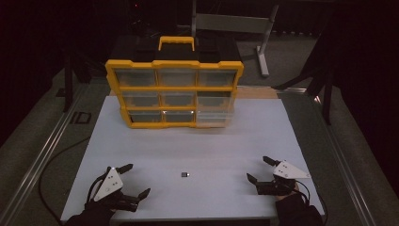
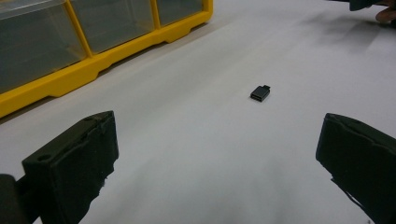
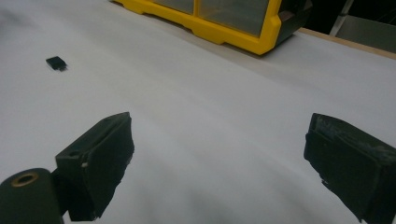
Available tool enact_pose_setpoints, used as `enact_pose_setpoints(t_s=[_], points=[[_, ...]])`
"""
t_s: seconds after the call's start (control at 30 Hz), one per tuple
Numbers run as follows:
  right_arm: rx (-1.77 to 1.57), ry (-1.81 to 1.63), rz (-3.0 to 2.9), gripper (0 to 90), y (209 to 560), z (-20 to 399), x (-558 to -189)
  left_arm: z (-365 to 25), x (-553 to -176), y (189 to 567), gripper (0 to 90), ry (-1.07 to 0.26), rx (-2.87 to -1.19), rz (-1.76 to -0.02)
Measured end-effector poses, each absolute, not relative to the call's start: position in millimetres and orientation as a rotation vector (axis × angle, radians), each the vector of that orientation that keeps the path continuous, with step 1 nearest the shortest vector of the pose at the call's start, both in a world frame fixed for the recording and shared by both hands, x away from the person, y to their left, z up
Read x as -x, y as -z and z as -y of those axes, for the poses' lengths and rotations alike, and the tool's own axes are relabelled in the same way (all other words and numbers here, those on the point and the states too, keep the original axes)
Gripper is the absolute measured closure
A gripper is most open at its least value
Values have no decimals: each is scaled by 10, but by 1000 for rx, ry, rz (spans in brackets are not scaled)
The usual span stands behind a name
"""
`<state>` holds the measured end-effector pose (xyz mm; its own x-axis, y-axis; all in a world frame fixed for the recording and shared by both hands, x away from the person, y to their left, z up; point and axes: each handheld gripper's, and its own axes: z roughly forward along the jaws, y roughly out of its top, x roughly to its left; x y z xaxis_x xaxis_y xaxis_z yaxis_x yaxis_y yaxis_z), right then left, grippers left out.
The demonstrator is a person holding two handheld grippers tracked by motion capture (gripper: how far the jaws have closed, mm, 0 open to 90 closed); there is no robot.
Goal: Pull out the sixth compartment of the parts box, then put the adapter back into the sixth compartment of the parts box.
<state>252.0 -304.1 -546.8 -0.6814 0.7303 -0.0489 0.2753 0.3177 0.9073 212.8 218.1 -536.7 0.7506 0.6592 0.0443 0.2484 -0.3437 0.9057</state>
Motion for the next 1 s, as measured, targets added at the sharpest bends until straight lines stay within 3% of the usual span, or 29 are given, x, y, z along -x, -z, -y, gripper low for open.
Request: enact_pose_setpoints(t_s=[1.0], points=[[-816, -1336, -2121, 82, 5441, 2997, -2473, -2125, -2131, 5344, 0, -472, -2015, -683]])
